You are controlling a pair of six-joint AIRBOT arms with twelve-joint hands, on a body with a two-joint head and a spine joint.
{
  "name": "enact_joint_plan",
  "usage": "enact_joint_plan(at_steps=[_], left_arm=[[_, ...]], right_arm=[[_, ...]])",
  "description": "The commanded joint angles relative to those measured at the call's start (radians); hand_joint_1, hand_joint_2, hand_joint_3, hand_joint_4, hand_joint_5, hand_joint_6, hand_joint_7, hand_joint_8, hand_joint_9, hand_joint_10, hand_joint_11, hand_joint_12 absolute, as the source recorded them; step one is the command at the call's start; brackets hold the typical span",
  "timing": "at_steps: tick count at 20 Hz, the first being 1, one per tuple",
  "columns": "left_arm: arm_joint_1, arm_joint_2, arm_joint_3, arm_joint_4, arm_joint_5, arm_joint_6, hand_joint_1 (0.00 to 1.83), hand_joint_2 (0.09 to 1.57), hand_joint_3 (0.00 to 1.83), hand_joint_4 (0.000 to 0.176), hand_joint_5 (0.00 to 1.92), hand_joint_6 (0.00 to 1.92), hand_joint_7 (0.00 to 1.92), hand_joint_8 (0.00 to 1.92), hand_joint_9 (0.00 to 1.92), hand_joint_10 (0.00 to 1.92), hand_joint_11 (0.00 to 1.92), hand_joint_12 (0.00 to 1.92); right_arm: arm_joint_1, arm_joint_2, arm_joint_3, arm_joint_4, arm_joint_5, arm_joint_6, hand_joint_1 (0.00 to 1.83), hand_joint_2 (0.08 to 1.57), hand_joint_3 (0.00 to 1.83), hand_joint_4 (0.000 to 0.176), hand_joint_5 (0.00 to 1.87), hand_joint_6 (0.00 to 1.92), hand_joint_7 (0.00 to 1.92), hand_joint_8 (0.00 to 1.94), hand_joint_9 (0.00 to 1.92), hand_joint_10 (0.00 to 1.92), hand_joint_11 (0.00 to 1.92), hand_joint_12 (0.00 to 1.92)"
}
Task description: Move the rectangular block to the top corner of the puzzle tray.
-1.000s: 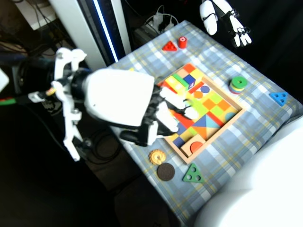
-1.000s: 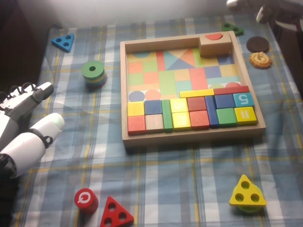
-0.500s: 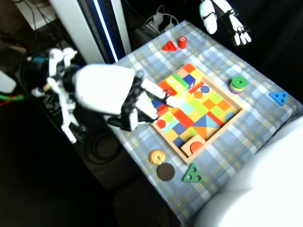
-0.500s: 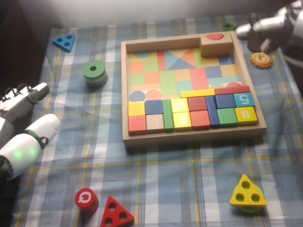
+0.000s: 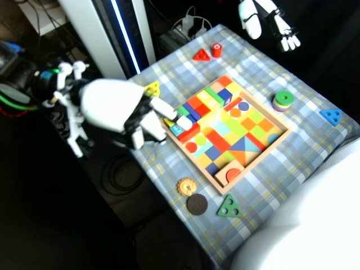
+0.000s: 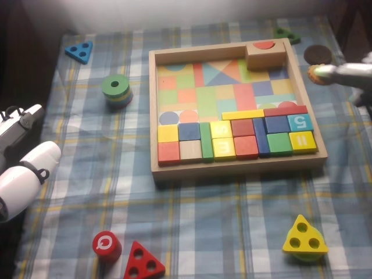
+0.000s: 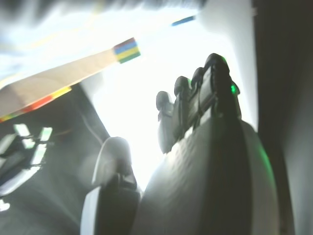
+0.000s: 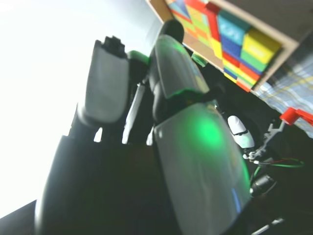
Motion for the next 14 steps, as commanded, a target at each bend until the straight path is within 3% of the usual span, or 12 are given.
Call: enact_joint_plan(at_steps=[1,4,5,7,8,10,11,12,13,14], left_arm=[[-0.003,0.009,-0.002,0.042,-0.116,-0.007,0.16,1.42,0.01,0.045,0.31,0.00,0.16,0.00,0.00,0.00,0.00,0.00],[-0.003,0.008,-0.003,0.042,-0.112,-0.007,0.20,1.43,0.01,0.035,0.33,0.00,0.16,0.00,0.00,0.00,0.00,0.00],[-0.003,0.007,-0.004,0.042,-0.111,-0.007,0.20,1.44,0.01,0.030,0.32,0.00,0.16,0.00,0.00,0.00,0.00,0.00],[-0.003,0.006,-0.004,0.041,-0.112,-0.007,0.20,1.43,0.01,0.039,0.32,0.00,0.16,0.00,0.00,0.00,0.00,0.00],[-0.003,0.005,-0.004,0.041,-0.111,-0.007,0.23,1.43,0.01,0.024,0.34,0.01,0.18,0.01,0.00,0.00,0.00,0.00],[-0.004,0.002,-0.005,0.041,-0.111,-0.008,0.24,1.43,0.01,0.033,0.34,0.01,0.18,0.01,0.00,0.00,0.00,0.00],[-0.004,0.002,-0.005,0.041,-0.111,-0.008,0.20,1.42,0.00,0.059,0.31,0.00,0.16,0.00,0.00,0.00,0.00,0.00],[-0.004,0.002,-0.005,0.041,-0.111,-0.008,0.20,1.42,0.00,0.059,0.31,0.00,0.16,0.00,0.00,0.00,0.00,0.00],[-0.004,0.002,-0.005,0.042,-0.111,-0.007,0.20,1.41,0.00,0.071,0.30,0.00,0.16,0.00,0.00,0.00,0.00,0.00],[-0.004,0.002,-0.005,0.042,-0.111,-0.007,0.20,1.41,0.00,0.071,0.30,0.00,0.16,0.00,0.00,0.00,0.00,0.00]], right_arm=[[-0.028,0.006,-0.012,0.036,0.240,-0.017,1.58,1.27,0.01,0.000,0.52,0.00,1.19,1.94,1.49,1.92,1.54,1.92],[-0.096,0.019,-0.070,0.115,0.345,-0.104,1.51,1.28,0.00,0.000,0.52,0.00,1.24,1.94,1.48,1.92,1.52,1.92],[-0.099,0.023,-0.107,0.140,0.373,-0.179,1.48,1.30,0.01,0.000,0.49,0.00,1.28,1.94,1.50,1.92,1.53,1.92],[-0.104,0.016,-0.134,0.156,0.396,-0.237,1.46,1.29,0.00,0.000,0.50,0.00,1.32,1.94,1.54,1.92,1.57,1.92],[-0.113,0.007,-0.138,0.164,0.406,-0.237,1.31,1.26,0.00,0.000,0.47,0.00,1.35,1.94,1.57,1.92,1.59,1.92],[-0.132,-0.012,-0.139,0.181,0.419,-0.232,0.84,1.22,0.00,0.000,0.35,0.00,1.09,1.93,1.36,1.92,1.36,1.92],[-0.138,-0.022,-0.140,0.187,0.422,-0.232,0.38,1.20,0.00,0.000,0.29,0.00,0.75,0.88,0.85,1.41,0.80,1.72],[-0.140,-0.025,-0.144,0.187,0.425,-0.232,0.38,1.20,0.00,0.000,0.29,0.00,0.75,0.88,0.85,1.41,0.80,1.72],[-0.142,-0.027,-0.153,0.189,0.434,-0.232,0.10,1.15,0.00,0.000,0.26,0.00,0.61,0.14,0.58,1.02,0.44,1.64],[-0.144,-0.028,-0.159,0.192,0.441,-0.233,0.10,1.15,0.00,0.000,0.26,0.00,0.61,0.14,0.58,1.02,0.44,1.64]])
